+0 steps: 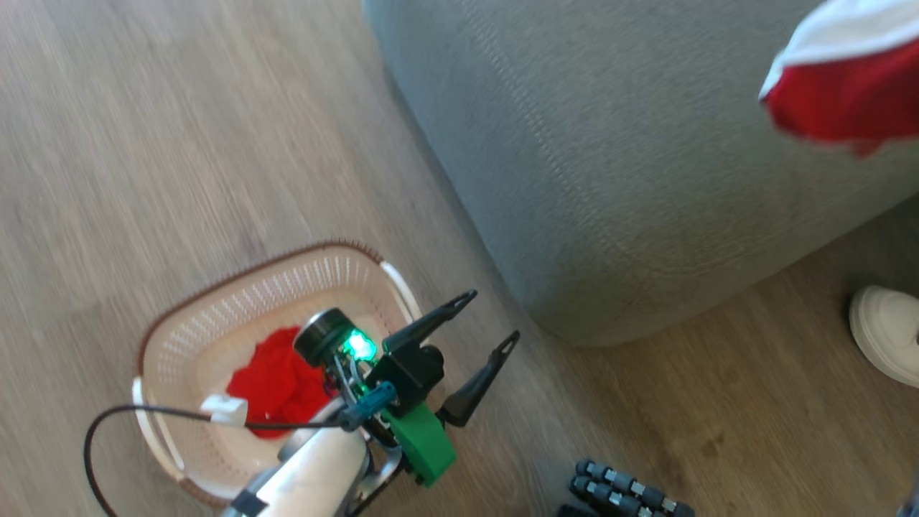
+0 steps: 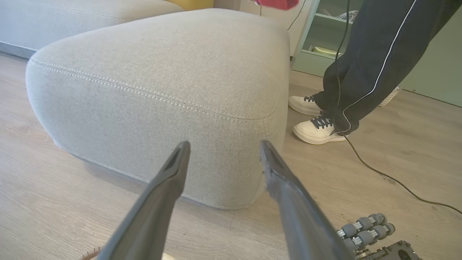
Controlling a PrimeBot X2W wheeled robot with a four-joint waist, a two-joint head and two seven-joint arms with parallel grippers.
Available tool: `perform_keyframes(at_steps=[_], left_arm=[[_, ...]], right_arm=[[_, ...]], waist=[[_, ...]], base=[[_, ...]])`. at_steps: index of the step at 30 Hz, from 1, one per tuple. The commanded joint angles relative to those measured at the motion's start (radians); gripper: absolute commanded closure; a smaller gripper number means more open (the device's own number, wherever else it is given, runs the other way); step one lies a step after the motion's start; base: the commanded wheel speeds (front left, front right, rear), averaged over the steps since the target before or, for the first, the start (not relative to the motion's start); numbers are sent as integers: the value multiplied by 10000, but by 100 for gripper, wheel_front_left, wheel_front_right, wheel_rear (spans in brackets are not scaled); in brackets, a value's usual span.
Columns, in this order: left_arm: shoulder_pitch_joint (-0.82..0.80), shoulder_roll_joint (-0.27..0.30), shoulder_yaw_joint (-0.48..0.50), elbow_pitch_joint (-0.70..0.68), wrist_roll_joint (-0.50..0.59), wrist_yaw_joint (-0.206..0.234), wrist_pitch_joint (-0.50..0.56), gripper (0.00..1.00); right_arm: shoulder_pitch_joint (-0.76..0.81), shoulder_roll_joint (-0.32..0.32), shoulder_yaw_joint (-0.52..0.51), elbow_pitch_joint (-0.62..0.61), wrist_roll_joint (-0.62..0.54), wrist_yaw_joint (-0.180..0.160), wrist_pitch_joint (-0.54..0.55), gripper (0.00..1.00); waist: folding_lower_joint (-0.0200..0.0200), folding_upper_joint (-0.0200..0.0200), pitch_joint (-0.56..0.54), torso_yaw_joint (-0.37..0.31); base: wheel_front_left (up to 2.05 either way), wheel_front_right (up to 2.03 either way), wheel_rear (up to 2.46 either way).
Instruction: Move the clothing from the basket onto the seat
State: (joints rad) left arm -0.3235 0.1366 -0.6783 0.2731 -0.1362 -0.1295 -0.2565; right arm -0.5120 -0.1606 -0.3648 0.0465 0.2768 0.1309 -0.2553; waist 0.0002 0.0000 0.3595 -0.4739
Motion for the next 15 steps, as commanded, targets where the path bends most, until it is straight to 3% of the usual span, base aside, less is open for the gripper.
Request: perform_keyframes(at_steps=[1,8,15], left_arm=[[-394,148,114,-353,80,-11,-53,0],[-1021,607,-17,-490,155,-11,-53,0],[-1526,806,233,-666,333,-11,-53,0]], right_arm=[[-729,-420,82,-161,24,-2,-65,100],[-2658,-1528,-108,723,-290,-2,-65,100],[-3924,-2151,-375,2368,-800,-2,-65,100]], waist=[[-2,0,685,321],[-2,0,1819,845],[-2,0,2567,1412]], base=[[0,0,0],[0,0,0],[0,0,0]])
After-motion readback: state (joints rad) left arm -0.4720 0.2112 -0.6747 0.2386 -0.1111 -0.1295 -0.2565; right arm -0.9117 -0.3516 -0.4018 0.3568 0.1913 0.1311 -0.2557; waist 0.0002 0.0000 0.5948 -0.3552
